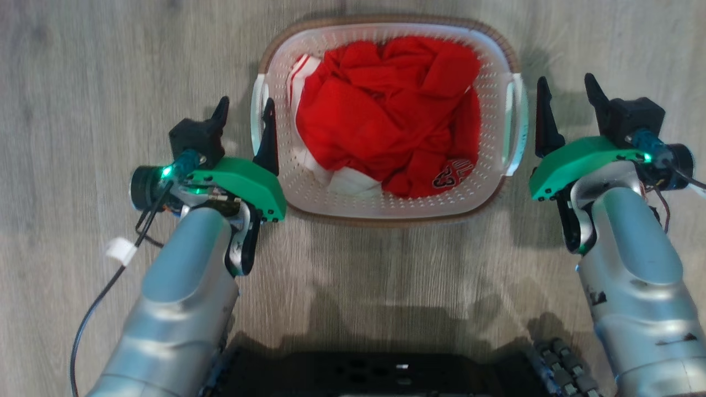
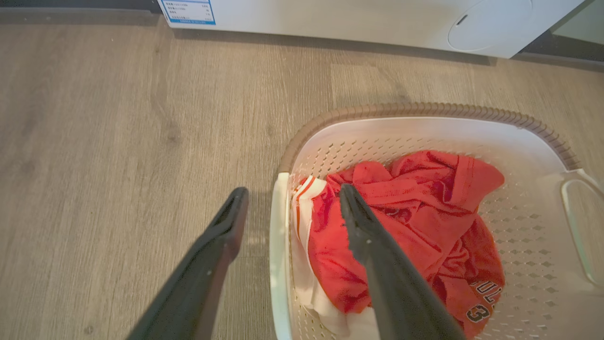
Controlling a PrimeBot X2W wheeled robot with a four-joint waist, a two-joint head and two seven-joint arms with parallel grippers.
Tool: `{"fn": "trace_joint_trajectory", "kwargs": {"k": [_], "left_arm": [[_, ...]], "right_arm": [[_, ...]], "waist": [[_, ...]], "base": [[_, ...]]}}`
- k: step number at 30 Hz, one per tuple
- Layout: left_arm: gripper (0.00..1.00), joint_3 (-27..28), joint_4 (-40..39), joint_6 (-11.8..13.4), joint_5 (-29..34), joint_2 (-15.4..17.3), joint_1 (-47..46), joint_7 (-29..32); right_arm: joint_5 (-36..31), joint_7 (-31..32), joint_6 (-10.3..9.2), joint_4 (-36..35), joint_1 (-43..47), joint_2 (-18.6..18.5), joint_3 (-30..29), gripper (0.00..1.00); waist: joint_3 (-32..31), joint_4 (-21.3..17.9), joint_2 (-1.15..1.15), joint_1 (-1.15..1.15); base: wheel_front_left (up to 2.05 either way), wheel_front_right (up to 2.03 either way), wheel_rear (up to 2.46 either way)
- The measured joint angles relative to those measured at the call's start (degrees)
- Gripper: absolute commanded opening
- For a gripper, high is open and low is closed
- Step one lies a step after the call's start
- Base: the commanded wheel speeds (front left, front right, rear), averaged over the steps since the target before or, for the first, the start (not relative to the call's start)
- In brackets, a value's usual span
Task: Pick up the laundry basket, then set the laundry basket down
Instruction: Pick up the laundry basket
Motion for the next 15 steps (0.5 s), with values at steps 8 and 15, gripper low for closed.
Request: {"fn": "trace_joint_trajectory", "kwargs": {"k": [8, 15], "left_arm": [[1.00, -4.2, 5.3, -0.4, -2.8, -0.1, -4.2, 0.0], [1.00, -7.7, 9.3, -1.0, -5.6, -0.1, -6.6, -0.1]], "right_arm": [[0.1, -0.1, 0.00, 3.5, -2.3, -0.3, 1.7, 1.00], [0.2, -0.1, 0.00, 5.9, -2.9, -1.1, 2.6, 1.00]], "waist": [[5.2, 1.5, 0.00, 0.00], [7.7, 2.0, 0.00, -0.01]], "base": [[0.00, 0.00, 0.00], [0.00, 0.00, 0.00]]}}
